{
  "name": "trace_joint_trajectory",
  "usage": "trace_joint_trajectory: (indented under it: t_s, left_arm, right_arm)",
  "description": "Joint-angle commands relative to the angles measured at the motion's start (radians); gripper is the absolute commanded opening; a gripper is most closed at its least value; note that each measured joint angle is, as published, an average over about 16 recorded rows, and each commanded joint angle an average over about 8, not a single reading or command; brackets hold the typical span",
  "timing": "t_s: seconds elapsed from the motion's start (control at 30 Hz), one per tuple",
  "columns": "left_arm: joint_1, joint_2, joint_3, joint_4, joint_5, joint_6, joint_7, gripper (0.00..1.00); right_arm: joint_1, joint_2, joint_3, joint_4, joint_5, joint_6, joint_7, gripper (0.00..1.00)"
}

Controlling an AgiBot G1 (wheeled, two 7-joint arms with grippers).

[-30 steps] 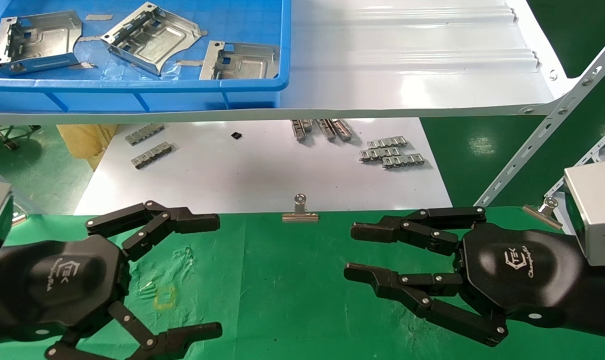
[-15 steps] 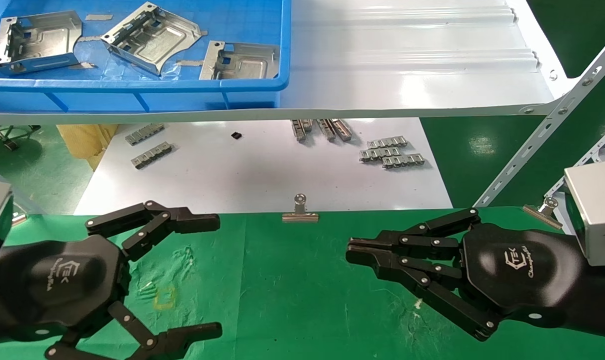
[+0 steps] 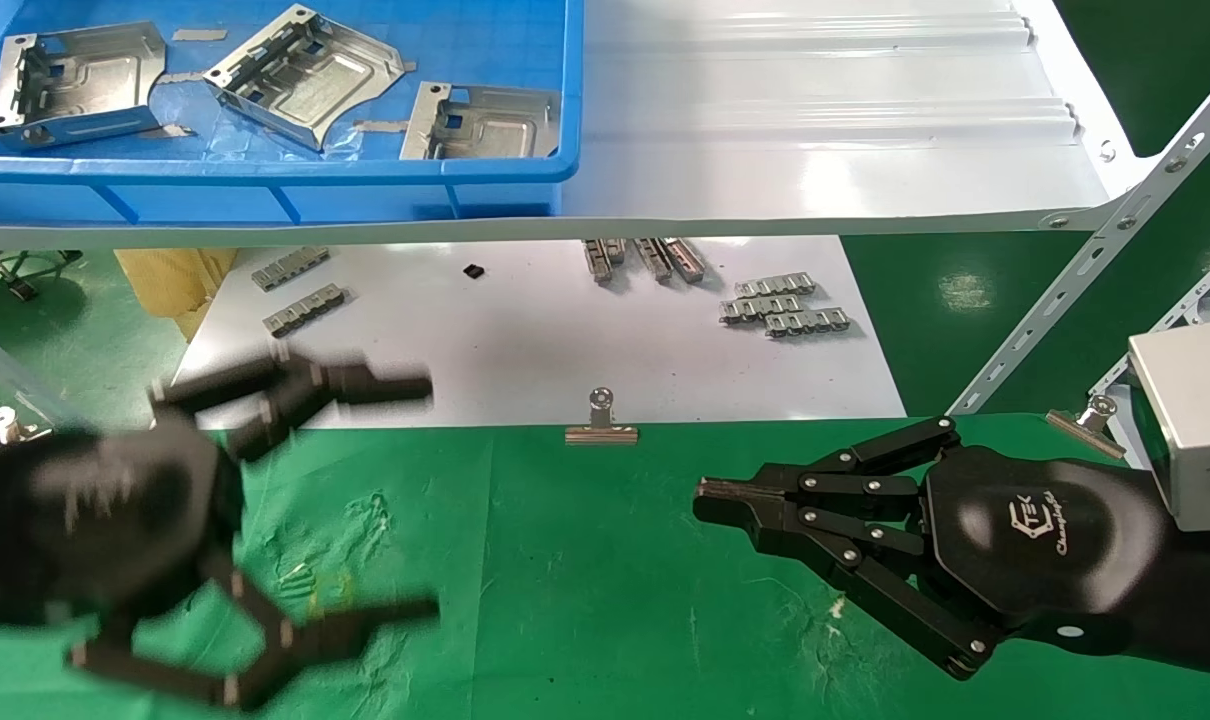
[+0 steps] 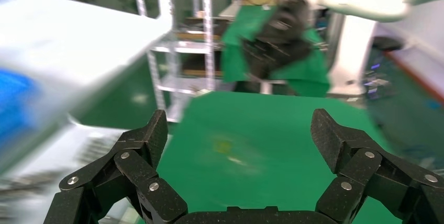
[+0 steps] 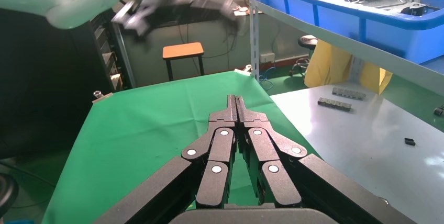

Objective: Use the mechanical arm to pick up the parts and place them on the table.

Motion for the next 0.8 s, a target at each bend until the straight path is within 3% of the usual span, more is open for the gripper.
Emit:
trace_joint_trajectory:
  t_s: [0.03, 0.23, 0.37, 0.4, 0.47, 0.5, 0.63, 0.67, 0.73, 0.77, 0.8]
  left_arm:
    - [-0.082, 0.007, 0.002, 0.004, 0.021, -0.003, -0.019, 1.0]
    - [-0.4, 0.131, 0.087, 0.32, 0.232, -0.038, 0.002, 1.0]
    - [-0.553, 0.201, 0.138, 0.558, 0.37, -0.125, 0.046, 1.0]
    - [-0.581, 0.216, 0.149, 0.608, 0.401, -0.153, 0.057, 1.0]
    - [-0.63, 0.244, 0.174, 0.699, 0.461, -0.211, 0.078, 1.0]
    - [-0.649, 0.255, 0.185, 0.738, 0.487, -0.238, 0.086, 0.94]
    - [-0.708, 0.296, 0.228, 0.864, 0.575, -0.321, 0.113, 0.44]
    - [-0.719, 0.304, 0.237, 0.89, 0.591, -0.334, 0.117, 0.31]
    - [-0.737, 0.319, 0.25, 0.934, 0.614, -0.353, 0.125, 0.06]
    - [-0.745, 0.325, 0.254, 0.954, 0.622, -0.361, 0.128, 0.0]
    - [-0.75, 0.331, 0.258, 0.973, 0.629, -0.367, 0.131, 0.0]
  right_arm:
    - [0.0, 0.0, 0.0, 0.0, 0.0, 0.0, 0.0, 0.0]
    - [0.0, 0.0, 0.0, 0.0, 0.0, 0.0, 0.0, 0.0]
    - [0.0, 0.0, 0.0, 0.0, 0.0, 0.0, 0.0, 0.0]
    - [0.0, 0.0, 0.0, 0.0, 0.0, 0.0, 0.0, 0.06]
    - [0.0, 0.0, 0.0, 0.0, 0.0, 0.0, 0.0, 0.31]
    - [0.0, 0.0, 0.0, 0.0, 0.0, 0.0, 0.0, 0.44]
    - [0.0, 0.0, 0.0, 0.0, 0.0, 0.0, 0.0, 0.93]
    - [0.0, 0.0, 0.0, 0.0, 0.0, 0.0, 0.0, 1.0]
    - [0.0, 0.0, 0.0, 0.0, 0.0, 0.0, 0.0, 1.0]
    - [0.0, 0.0, 0.0, 0.0, 0.0, 0.0, 0.0, 1.0]
    - [0.0, 0.0, 0.0, 0.0, 0.0, 0.0, 0.0, 1.0]
